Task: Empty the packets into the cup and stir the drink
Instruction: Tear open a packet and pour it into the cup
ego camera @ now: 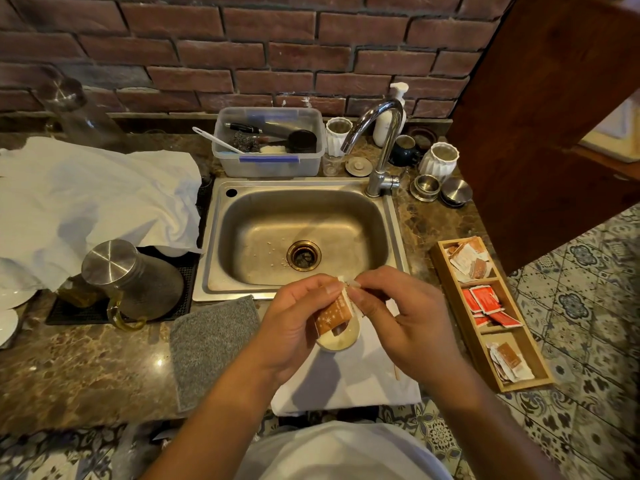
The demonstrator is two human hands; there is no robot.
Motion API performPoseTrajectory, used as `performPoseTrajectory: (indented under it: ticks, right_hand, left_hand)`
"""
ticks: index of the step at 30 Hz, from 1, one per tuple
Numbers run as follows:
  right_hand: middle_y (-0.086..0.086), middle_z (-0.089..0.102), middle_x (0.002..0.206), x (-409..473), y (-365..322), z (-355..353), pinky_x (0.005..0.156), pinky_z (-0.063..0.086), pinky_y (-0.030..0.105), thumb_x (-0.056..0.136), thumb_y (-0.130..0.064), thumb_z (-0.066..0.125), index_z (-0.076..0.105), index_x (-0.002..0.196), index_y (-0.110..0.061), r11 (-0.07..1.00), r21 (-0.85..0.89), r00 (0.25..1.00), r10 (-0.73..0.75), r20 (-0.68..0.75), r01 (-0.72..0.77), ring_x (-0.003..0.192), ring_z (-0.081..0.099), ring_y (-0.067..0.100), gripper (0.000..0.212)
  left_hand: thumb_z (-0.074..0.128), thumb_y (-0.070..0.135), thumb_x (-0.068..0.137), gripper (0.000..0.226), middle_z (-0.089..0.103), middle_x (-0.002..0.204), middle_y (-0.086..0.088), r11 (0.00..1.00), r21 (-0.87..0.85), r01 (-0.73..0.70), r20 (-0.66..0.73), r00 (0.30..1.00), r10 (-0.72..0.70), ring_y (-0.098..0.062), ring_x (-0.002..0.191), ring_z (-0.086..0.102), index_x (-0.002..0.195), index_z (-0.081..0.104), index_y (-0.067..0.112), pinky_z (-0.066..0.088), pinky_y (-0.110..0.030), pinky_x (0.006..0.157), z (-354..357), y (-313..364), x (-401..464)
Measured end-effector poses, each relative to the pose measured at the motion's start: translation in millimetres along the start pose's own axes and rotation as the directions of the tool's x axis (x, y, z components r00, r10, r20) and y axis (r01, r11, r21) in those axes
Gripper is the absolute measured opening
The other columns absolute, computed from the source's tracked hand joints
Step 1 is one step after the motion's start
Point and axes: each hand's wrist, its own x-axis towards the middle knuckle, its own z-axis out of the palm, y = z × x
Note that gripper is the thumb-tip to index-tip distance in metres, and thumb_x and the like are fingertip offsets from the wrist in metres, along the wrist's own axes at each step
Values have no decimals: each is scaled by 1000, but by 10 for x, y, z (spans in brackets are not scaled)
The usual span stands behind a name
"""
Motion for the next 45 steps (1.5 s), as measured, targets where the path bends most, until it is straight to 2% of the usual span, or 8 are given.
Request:
performPoseTrajectory:
  ticks: [6,10,15,19,23,32,38,45]
  right_hand:
    - [4,71,87,-87,20,35,66,51,35,99,-19,63,74,99,-6,987,-113,989,-122,-82,112,78,63,15,17]
    - [2,72,89,-111,-70,39,72,51,22,101,-22,60,70,102,-12,991,-20,977,-133,-167,131,84,63,7,14]
    - [-16,70,91,-67,-122,-1,69,53,22,98,-29,61,68,109,-23,990,117,993,90,-72,-82,81,68,8,14]
    - [-9,72,87,-55,-124,-41,66,58,34,94,-37,65,71,104,-22,940,261,975,220,30,-220,78,70,19,18]
    - [0,72,79,-17,-142,-66,61,56,29,92,-34,70,72,97,-13,892,334,952,280,125,-306,71,69,19,21]
    - [10,69,70,30,-151,-32,56,51,21,91,-23,69,70,93,-11,836,450,944,326,56,-315,59,63,8,13]
    - [13,68,72,39,-163,-17,57,53,21,90,-21,67,71,96,-9,833,464,938,346,-8,-303,59,64,9,14]
    - [8,70,72,46,-155,-84,57,52,23,87,-18,71,72,96,-6,804,481,932,349,93,-349,61,64,10,15]
  left_hand:
    - [65,13,83,11,63,70,-8,997,-66,39,-14,999,-40,-15,60,59,79,75,9,50,-23,53,36,-43,-4]
    - [64,13,83,14,60,61,-9,994,-111,23,-45,999,-29,-16,48,56,72,71,7,48,-23,45,43,-38,7]
    - [71,24,80,19,61,62,-11,993,109,-52,-34,998,56,-20,48,53,80,69,5,48,-25,46,-45,21,-9]
    - [64,19,88,16,62,59,-12,987,144,-74,-2,997,75,-19,47,53,78,73,10,48,-23,43,-50,87,-21]
    - [61,19,89,18,63,58,-13,982,167,-85,8,996,85,-18,45,53,78,73,11,47,-23,43,-48,98,-22]
    - [79,39,79,41,67,69,-13,998,34,-60,91,994,56,-15,49,53,101,70,5,45,-20,48,-84,44,-31]
    - [75,35,76,16,64,63,-5,992,128,-20,43,999,14,-9,45,42,83,74,20,31,-20,47,-38,-19,-7]
    - [79,29,73,49,52,52,-1,983,179,-46,-9,999,49,-10,47,41,92,62,-12,34,-21,50,-50,-46,20]
